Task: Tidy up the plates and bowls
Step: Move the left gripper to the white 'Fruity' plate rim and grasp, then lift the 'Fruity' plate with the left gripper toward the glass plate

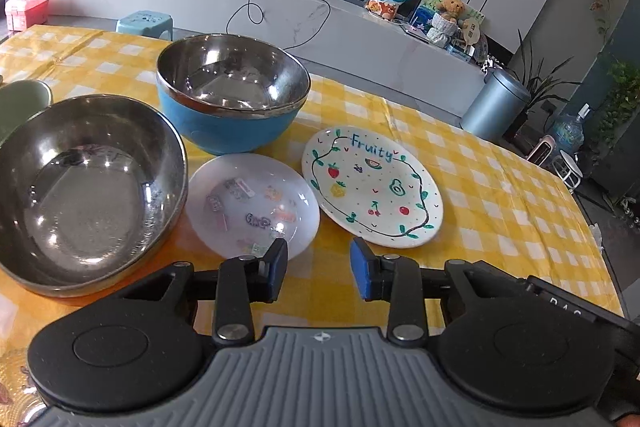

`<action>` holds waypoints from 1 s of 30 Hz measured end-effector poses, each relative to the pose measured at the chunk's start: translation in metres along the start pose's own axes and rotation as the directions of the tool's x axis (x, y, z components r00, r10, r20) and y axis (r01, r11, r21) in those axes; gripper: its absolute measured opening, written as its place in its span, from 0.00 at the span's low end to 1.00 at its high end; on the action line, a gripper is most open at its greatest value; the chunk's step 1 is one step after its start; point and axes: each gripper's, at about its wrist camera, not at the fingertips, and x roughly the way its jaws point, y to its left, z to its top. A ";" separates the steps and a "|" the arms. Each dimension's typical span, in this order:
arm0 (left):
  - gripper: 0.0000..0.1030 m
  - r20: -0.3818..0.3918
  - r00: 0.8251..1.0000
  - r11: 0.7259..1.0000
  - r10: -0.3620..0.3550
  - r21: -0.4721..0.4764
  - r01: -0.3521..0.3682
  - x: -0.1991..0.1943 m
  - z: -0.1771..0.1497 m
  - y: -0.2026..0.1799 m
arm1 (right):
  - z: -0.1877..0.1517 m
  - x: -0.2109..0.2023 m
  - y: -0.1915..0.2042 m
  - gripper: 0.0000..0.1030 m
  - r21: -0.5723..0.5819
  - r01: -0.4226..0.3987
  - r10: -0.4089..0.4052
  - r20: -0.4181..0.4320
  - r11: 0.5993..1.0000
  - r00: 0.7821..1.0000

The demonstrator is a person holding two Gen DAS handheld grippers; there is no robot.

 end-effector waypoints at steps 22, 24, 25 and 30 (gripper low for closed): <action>0.14 -0.007 0.996 0.991 -0.087 -0.098 0.086 0.044 0.016 -0.011 | 0.023 0.065 -0.004 0.19 0.122 -0.032 0.036 -0.031 0.992 0.999; 0.12 -0.008 0.996 0.992 -0.085 -0.093 0.084 0.046 0.017 -0.012 | 0.023 0.067 -0.005 0.15 0.133 -0.032 0.037 -0.033 0.991 0.999; 0.11 -0.007 0.996 0.992 -0.084 -0.091 0.083 0.047 0.017 -0.012 | 0.023 0.068 -0.005 0.15 0.137 -0.035 0.040 -0.034 0.990 0.999; 0.07 -0.012 0.997 0.995 -0.076 -0.071 0.075 0.047 0.017 -0.016 | 0.023 0.070 -0.006 0.07 0.176 -0.042 0.049 -0.035 0.984 0.998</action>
